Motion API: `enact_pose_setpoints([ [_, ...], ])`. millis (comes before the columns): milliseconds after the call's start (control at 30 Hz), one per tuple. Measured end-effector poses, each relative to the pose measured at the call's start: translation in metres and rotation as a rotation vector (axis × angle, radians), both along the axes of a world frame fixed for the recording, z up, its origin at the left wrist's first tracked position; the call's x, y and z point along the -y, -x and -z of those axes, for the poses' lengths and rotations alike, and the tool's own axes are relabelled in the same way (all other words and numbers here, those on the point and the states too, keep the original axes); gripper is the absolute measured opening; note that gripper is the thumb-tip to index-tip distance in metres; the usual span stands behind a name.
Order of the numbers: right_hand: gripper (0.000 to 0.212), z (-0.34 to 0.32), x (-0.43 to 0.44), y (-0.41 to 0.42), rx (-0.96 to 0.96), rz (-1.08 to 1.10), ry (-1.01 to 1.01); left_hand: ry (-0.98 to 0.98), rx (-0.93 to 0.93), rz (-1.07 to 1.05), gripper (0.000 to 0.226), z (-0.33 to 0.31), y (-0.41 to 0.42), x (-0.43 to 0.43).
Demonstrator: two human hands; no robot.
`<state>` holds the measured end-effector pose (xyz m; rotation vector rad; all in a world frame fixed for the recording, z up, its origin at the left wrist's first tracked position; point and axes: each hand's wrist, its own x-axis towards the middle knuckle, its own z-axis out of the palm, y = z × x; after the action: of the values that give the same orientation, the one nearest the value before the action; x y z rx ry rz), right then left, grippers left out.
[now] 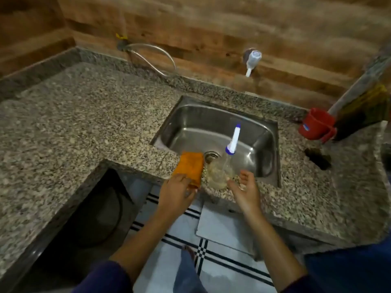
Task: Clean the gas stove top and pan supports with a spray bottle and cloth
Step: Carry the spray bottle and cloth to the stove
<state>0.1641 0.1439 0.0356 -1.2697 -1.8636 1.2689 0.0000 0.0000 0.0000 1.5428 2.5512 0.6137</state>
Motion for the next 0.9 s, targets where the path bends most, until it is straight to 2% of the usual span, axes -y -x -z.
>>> enact_pose_setpoints([
  [67,0.069,0.002,-0.025,0.019,0.0,-0.017,-0.05,0.01,0.026,-0.103,0.031,0.006,0.012,-0.03],
  [133,0.075,0.003,-0.048,0.036,-0.02,-0.069,-0.043,0.116,0.029,-0.162,0.036,0.012,0.023,-0.061],
  [267,0.049,0.003,-0.072,0.056,-0.077,-0.211,-0.013,0.241,0.08,-0.256,0.047,0.02,0.032,-0.094],
  [400,0.027,0.015,-0.077,0.063,-0.12,-0.281,0.033,0.268,0.048,-0.271,0.043,0.038,0.031,-0.1],
  [500,0.017,0.018,-0.078,0.068,-0.145,-0.29,0.056,0.198,0.029,-0.23,0.037,0.036,0.034,-0.099],
  [567,0.025,0.014,-0.081,0.075,-0.166,-0.301,0.077,0.109,0.084,-0.249,0.032,0.03,0.042,-0.098],
  [667,0.033,0.001,-0.086,0.096,-0.191,-0.344,0.057,0.021,0.27,-0.353,0.021,0.013,0.06,-0.092],
  [800,0.01,-0.012,-0.086,0.15,-0.24,-0.464,0.032,-0.104,0.351,-0.53,0.022,-0.016,0.097,-0.065],
  [900,0.024,-0.013,-0.069,0.199,-0.275,-0.57,0.027,-0.19,0.355,-0.702,0.021,-0.037,0.125,-0.028],
])
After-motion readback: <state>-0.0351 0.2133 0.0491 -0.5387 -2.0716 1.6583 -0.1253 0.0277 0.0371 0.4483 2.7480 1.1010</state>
